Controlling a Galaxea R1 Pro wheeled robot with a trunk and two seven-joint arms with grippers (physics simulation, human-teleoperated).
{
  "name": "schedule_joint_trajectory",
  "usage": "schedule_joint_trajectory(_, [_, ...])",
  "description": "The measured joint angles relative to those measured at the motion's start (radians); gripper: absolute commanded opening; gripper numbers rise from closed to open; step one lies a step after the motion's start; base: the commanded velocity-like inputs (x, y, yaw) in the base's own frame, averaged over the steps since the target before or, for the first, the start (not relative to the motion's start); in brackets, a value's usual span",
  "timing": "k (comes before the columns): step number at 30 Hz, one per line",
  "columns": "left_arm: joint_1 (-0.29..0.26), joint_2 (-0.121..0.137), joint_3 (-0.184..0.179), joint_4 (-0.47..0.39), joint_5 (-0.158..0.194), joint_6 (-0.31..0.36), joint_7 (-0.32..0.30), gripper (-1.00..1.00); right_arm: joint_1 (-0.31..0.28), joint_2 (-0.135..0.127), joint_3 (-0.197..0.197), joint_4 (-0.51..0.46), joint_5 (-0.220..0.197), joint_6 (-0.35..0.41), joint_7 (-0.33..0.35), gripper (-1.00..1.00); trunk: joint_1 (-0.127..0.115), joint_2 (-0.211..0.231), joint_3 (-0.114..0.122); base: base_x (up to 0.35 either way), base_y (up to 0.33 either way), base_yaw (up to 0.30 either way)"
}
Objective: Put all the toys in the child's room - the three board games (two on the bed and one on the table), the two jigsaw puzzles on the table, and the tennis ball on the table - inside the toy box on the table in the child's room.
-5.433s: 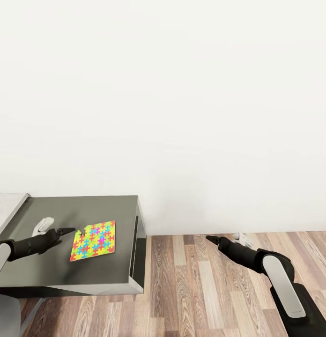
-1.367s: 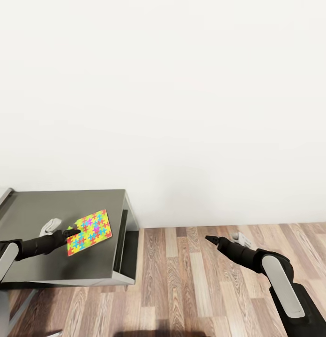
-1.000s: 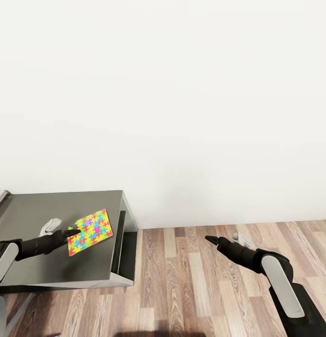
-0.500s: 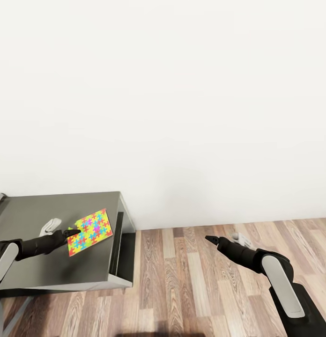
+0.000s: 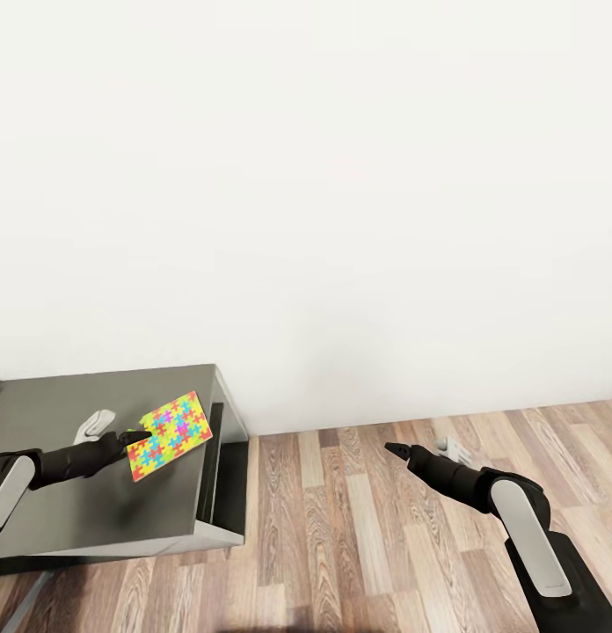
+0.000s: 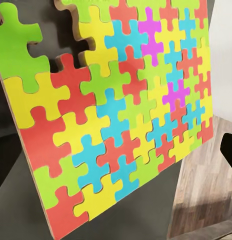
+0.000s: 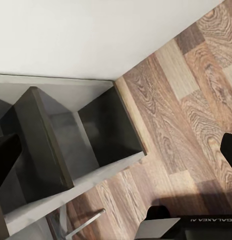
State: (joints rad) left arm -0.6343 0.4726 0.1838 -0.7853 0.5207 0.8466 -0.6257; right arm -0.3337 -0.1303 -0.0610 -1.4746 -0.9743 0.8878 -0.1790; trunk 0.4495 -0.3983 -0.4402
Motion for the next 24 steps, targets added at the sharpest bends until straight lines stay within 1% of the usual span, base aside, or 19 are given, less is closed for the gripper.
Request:
schedule_joint_trajectory(8, [0.000, 0.000, 0.000, 0.000, 0.000, 0.000, 0.000, 1.00, 0.000, 0.000, -0.001, -0.001, 0.000, 0.000, 0.000, 1.00, 0.000, 0.000, 0.000, 0.000, 0.000, -0.007])
schedule_joint_trajectory(19, [0.000, 0.000, 0.000, 0.000, 0.000, 0.000, 0.000, 1.00, 0.000, 0.001, 0.000, 0.000, 0.000, -0.002, 0.000, 1.00, 0.000, 0.000, 0.010, 0.000, 0.000, -0.161])
schedule_joint_trajectory(24, [0.000, 0.000, 0.000, 0.000, 0.000, 0.000, 0.000, 1.00, 0.000, 0.001, 0.000, 0.000, 0.000, -0.002, 0.000, 1.00, 0.000, 0.000, 0.012, 0.000, 0.000, -0.039])
